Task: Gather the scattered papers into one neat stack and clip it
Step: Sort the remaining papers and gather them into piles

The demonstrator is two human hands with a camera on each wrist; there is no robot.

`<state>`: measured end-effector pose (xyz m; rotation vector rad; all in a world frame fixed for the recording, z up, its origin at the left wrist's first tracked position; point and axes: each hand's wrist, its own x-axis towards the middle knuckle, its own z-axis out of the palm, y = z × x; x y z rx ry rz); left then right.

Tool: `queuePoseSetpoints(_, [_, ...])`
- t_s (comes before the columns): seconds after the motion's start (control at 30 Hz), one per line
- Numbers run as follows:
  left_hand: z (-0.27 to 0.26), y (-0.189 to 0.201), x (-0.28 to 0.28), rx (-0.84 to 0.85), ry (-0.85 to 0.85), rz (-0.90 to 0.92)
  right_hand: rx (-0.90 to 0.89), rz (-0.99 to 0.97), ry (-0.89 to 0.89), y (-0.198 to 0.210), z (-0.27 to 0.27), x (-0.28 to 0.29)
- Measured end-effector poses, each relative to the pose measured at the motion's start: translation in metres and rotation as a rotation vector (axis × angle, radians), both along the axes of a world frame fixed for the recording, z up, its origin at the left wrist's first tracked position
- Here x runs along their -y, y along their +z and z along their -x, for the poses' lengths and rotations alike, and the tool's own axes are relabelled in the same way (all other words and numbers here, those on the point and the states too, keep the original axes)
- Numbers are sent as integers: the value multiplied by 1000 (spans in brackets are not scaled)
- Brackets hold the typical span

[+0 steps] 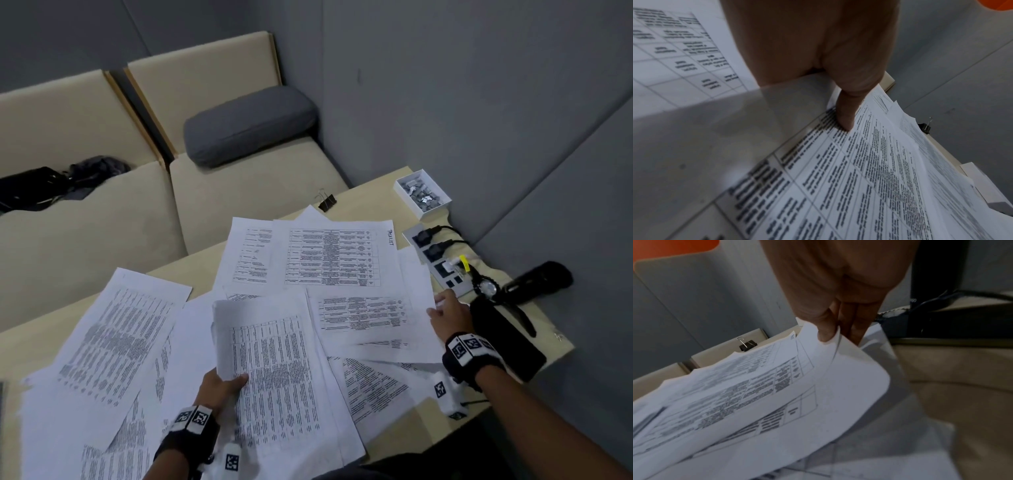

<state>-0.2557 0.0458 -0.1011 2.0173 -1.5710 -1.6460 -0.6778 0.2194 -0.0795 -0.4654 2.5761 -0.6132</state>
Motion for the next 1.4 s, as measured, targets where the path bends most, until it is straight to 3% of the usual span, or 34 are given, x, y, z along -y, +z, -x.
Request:
queuePoseSetpoints(0.23, [-5,-5,7,20,-71,8,-100,-6,-52,16,25,-35])
queuePoseSetpoints(0.47, [-5,2,16,0,-76,44,-222,186,60,83,65,-47])
queuePoseSetpoints(0.67, [-12,5,38,-60,-40,147,-292,341,377,171,62,-19])
queuePoseSetpoints(0.9, [20,81,67,-114,-51,456,-543,249,807,259,17,30])
queuePoseSetpoints(1.07, [37,125,79,-161,-160,579,-485,260,1075,326,-10,45])
queuePoseSetpoints(1.2, [50,151,69,-335,-263,530,-335,302,1180,316,-23,81])
queuePoseSetpoints(1.3, [64,175,51,-473,-295,510,-236,356,1195,273,-37,114])
queuePoseSetpoints(1.4, [66,172,38,-544,-228,377,-35,415,1082,226,-57,133])
